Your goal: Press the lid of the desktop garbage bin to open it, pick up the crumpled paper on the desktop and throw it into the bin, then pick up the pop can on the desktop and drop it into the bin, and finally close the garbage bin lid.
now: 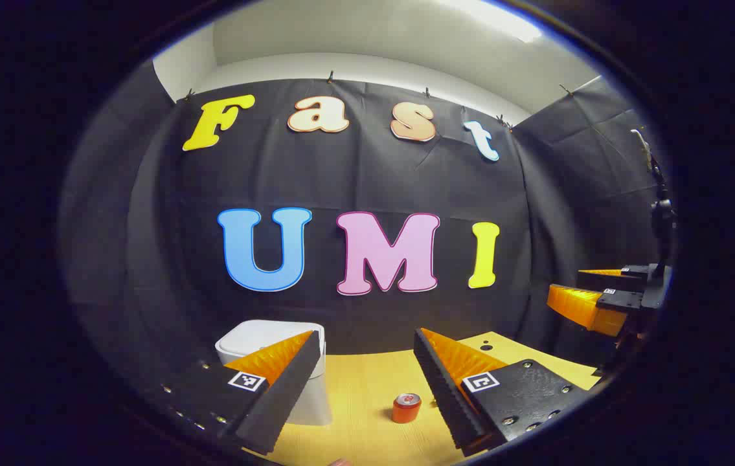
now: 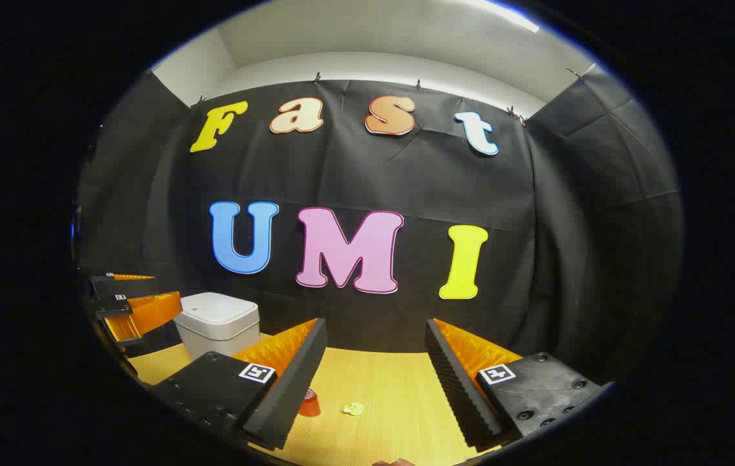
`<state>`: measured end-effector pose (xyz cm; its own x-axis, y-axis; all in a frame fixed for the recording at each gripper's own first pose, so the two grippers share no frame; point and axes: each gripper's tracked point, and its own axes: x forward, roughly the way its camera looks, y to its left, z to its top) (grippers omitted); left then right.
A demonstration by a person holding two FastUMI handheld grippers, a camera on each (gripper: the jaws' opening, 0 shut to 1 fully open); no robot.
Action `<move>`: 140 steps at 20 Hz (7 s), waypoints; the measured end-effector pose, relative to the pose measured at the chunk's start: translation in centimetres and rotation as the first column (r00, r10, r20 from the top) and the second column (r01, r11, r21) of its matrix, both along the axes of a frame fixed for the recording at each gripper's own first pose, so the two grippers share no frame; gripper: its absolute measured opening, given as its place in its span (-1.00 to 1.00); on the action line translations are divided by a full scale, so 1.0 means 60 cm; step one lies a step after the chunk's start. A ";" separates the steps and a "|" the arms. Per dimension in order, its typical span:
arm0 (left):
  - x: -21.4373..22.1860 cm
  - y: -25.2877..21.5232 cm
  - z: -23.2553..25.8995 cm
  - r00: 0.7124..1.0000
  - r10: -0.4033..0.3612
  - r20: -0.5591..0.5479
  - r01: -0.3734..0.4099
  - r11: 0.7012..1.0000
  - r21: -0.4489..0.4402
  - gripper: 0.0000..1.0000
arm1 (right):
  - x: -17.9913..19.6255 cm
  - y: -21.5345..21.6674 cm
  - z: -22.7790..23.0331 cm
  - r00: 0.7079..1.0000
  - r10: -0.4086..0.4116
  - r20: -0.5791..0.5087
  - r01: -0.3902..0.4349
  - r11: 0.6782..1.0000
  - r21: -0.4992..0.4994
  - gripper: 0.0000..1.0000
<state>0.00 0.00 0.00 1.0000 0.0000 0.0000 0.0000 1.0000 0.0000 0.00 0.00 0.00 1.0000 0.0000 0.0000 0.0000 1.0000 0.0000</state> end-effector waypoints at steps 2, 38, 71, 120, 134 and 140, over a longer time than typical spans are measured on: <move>0.002 -0.002 0.001 1.000 -0.004 0.002 0.004 1.000 0.014 0.89 | 0.000 0.000 -0.003 1.000 -0.001 -0.005 0.001 1.000 0.005 0.96; 0.096 0.248 0.013 0.997 0.063 -0.052 -0.067 0.995 -0.078 0.84 | 0.003 0.010 -0.022 0.999 -0.019 -0.043 0.018 1.000 -0.024 0.96; 0.235 0.327 -0.232 0.853 0.065 -0.518 -0.071 0.997 0.008 -0.83 | 0.017 0.007 -0.057 0.994 -0.060 -0.092 0.055 0.997 -0.051 0.96; -0.028 0.220 0.088 0.923 0.378 -0.070 -0.379 0.925 -0.003 0.80 | 0.259 0.049 -0.559 0.694 0.233 -0.682 -0.191 0.972 0.137 0.99; -0.041 0.240 0.122 0.922 0.383 -0.055 -0.373 0.917 0.137 0.81 | 0.284 0.087 -0.723 0.544 0.170 -0.822 -0.059 0.985 0.164 0.80; -0.051 0.280 0.121 0.929 0.367 -0.041 -0.358 0.922 0.146 0.80 | 0.285 0.074 -0.705 0.556 0.135 -0.820 -0.015 0.988 0.152 -0.24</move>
<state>-3.06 16.83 7.28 0.9292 0.3674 -0.0411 -0.3581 0.9222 0.1462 17.07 4.46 -42.29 0.5560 0.1347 -0.8202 -0.0155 0.9883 0.1518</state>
